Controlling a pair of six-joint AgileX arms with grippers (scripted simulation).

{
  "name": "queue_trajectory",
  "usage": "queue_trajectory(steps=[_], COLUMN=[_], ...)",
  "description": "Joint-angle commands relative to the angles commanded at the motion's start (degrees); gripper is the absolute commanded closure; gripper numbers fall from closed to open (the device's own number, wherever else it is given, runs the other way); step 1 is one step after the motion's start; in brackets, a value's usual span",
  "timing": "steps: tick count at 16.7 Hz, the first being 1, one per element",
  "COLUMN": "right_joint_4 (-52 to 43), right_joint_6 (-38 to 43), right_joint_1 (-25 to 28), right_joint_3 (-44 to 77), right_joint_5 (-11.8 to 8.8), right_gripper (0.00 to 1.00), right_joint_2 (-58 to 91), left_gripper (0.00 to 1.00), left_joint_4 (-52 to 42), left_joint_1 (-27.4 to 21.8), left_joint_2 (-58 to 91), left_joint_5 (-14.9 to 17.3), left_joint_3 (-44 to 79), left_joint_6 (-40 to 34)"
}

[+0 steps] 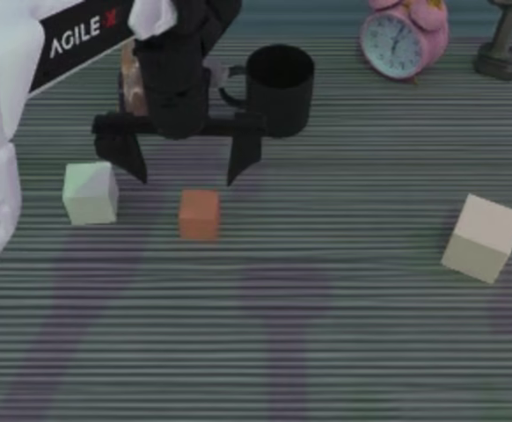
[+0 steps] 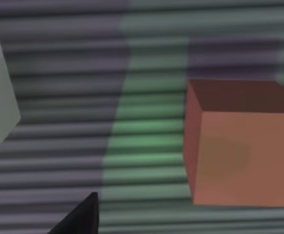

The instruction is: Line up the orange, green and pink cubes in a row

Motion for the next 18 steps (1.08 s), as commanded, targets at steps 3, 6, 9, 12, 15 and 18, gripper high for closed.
queue_trajectory(steps=[3, 6, 9, 12, 15, 18], right_joint_4=[0.0, 0.0, 0.0, 0.0, 0.0, 0.0], right_joint_6=[0.0, 0.0, 0.0, 0.0, 0.0, 0.0], right_joint_1=[0.0, 0.0, 0.0, 0.0, 0.0, 0.0], right_joint_3=[0.0, 0.0, 0.0, 0.0, 0.0, 0.0], right_joint_5=[0.0, 0.0, 0.0, 0.0, 0.0, 0.0], right_gripper=[0.00, 0.00, 0.00, 0.00, 0.00, 0.00], right_joint_2=[0.0, 0.0, 0.0, 0.0, 0.0, 0.0], left_gripper=[0.00, 0.00, 0.00, 0.00, 0.00, 0.15], left_joint_4=[0.3, 4.3, 11.7, 16.8, 17.3, 17.3], left_joint_1=[0.3, 0.2, 0.2, 0.1, 0.1, 0.1], left_joint_2=[-0.1, 1.0, 2.9, 4.5, 4.7, 4.7], left_joint_5=[0.0, 0.0, 0.0, 0.1, 0.1, 0.1], left_joint_3=[-0.3, -3.4, -8.3, -12.1, -12.6, -12.6], left_joint_6=[0.1, 0.2, 0.2, 0.1, 0.1, 0.1])
